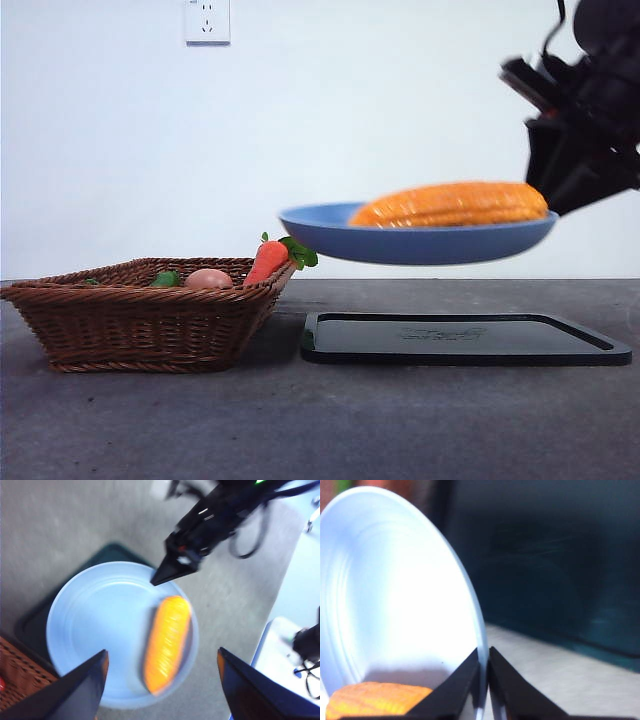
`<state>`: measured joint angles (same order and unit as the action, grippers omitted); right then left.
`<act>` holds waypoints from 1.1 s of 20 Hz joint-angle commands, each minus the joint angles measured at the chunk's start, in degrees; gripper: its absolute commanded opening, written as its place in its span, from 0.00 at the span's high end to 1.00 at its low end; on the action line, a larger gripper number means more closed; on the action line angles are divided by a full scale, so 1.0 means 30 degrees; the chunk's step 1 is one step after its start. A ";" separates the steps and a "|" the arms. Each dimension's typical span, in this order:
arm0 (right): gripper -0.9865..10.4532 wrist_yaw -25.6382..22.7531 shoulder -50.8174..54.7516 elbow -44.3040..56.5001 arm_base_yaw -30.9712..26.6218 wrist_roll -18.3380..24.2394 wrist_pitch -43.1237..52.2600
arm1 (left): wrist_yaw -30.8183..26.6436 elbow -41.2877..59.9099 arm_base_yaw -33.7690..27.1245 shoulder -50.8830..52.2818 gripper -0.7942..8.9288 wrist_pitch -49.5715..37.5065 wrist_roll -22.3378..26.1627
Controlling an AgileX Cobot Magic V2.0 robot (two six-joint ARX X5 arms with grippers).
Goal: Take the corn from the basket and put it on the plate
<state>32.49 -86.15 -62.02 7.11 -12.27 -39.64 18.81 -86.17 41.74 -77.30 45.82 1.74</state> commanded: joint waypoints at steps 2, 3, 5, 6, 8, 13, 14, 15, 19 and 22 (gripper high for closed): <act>0.91 0.0138 -0.1800 -0.1311 -0.0976 -0.0058 0.0707 | 0.0007 -0.0481 0.0095 0.0889 0.55 -0.0102 -0.0466; 0.91 0.0109 -0.2368 -0.1654 -0.1209 -0.0066 0.0852 | 0.0007 -0.0481 0.0095 0.1224 0.55 -0.0095 -0.0481; 0.91 0.0022 -0.3585 -0.2484 -0.1479 -0.0058 0.0969 | 0.0007 -0.0481 0.0095 0.1734 0.55 -0.0124 -0.0787; 0.91 -0.0051 -0.4138 -0.2841 -0.1574 -0.0066 0.1035 | 0.0007 -0.0481 0.0095 0.1902 0.55 -0.0124 -0.0874; 0.91 -0.0350 -0.5268 -0.3497 -0.1676 -0.0051 0.1151 | 0.0007 -0.0481 0.0095 0.2164 0.55 -0.0102 -0.0918; 0.91 -0.0350 -0.7104 -0.3861 -0.1705 -0.0044 0.2047 | 0.0007 -0.0481 0.0095 0.2339 0.55 -0.0109 -0.1188; 0.91 -0.0364 -0.7358 -0.3861 -0.1698 -0.0007 0.2273 | 0.0000 -0.0481 0.0095 0.2339 0.55 -0.0124 -0.1180; 0.91 -0.0379 -0.7504 -0.3861 -0.1698 0.0182 0.2506 | 0.0000 -0.0481 0.0095 0.2339 0.55 -0.0124 -0.1180; 0.91 -0.0401 -0.7606 -0.3861 -0.1690 0.0423 0.2455 | 0.0000 -0.0481 0.0095 0.2331 0.55 -0.0102 -0.1290; 0.91 -0.1231 -0.7613 -0.3847 -0.1596 0.1071 0.1603 | 0.0007 -0.0481 0.0095 0.2331 0.55 -0.0117 -0.1319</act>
<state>28.86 -107.96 -72.29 2.17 -10.61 -35.03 18.81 -86.19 41.74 -70.08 46.02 -1.93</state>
